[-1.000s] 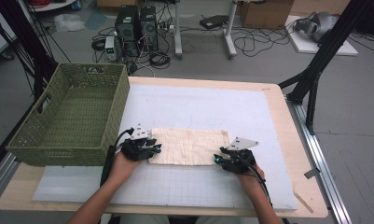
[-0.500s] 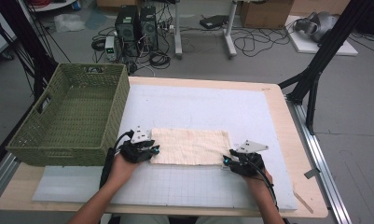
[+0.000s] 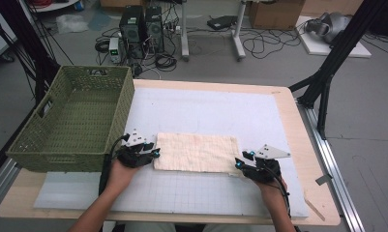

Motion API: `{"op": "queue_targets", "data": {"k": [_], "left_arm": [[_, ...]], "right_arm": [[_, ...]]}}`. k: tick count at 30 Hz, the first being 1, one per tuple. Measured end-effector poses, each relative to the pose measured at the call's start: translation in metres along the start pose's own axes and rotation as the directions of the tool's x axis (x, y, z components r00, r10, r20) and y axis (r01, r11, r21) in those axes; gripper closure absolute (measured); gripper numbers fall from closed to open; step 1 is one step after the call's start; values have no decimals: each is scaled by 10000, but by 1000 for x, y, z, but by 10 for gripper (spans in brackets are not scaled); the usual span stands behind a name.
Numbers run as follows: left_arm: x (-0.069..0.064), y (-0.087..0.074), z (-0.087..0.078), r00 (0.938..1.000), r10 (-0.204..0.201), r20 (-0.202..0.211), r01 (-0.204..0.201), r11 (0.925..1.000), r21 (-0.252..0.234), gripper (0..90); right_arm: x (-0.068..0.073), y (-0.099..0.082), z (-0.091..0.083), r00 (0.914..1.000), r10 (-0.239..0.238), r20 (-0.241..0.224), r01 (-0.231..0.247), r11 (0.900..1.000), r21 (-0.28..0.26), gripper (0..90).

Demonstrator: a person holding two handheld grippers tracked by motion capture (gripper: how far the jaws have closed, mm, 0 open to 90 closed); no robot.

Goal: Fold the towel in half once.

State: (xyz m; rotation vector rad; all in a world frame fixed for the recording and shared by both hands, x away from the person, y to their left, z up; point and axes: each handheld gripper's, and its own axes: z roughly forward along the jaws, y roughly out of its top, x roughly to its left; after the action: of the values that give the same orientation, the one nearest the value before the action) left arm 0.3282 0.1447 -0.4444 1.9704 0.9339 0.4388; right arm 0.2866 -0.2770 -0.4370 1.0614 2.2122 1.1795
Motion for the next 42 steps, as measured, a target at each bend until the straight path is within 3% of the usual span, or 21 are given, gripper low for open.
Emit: {"op": "queue_targets", "data": {"k": [5, 11, 14, 18, 21, 25, 29, 32, 35, 38, 40, 42], "left_arm": [[-2, 1, -3, 9985, 6, 549, 8, 9997, -250, 651], [-9, -1, 1, 9943, 353, 1004, -355, 9994, 2, 674], [-11, -3, 5, 9944, 614, 856, -656, 9967, 477, 676], [-12, -3, 5, 9933, 998, 578, -1032, 9929, 588, 692], [-10, -3, 3, 9946, 994, 284, -1013, 9919, 773, 684], [-5, -3, 0, 9971, 753, 118, -759, 9949, 665, 653], [0, -1, -4, 9990, -174, 423, 177, 9998, -61, 546], [1, 2, -9, 9968, -358, 710, 414, 9960, -791, 443], [1, 5, -13, 9946, -556, 881, 682, 9867, -1476, 316], [3, 8, -18, 9908, -1018, 888, 1184, 9708, -2087, 163], [3, 9, -19, 9887, -1113, 1005, 1319, 9642, -2299, 148], [3, 9, -20, 9895, -998, 1047, 1222, 9638, -2369, 149]], "right_arm": [[6, -4, 15, 9973, -723, 86, 710, 9918, 1059, 620], [-3, -6, 11, 9988, -235, 426, 186, 9936, 1115, 599], [-4, -7, 10, 9993, -147, 358, 105, 9933, 1149, 588], [-4, -8, 7, 9998, -196, 40, 190, 9927, 1187, 561], [-4, -7, 2, 9999, -161, 28, 158, 9952, 968, 524], [-8, -5, -7, 9996, 48, 266, -58, 9992, 398, 455], [-13, -3, -17, 9972, 388, 645, -377, 9991, -178, 386], [-16, -3, -22, 9949, 518, 869, -481, 9979, -440, 343], [-19, -2, -26, 9925, 571, 1081, -502, 9966, -660, 290], [-19, -1, -28, 9908, 464, 1275, -370, 9965, -746, 205], [-18, -1, -28, 9895, 392, 1388, -299, 9972, -680, 176], [-17, 0, -30, 9899, 320, 1382, -214, 9967, -781, 149]]}}
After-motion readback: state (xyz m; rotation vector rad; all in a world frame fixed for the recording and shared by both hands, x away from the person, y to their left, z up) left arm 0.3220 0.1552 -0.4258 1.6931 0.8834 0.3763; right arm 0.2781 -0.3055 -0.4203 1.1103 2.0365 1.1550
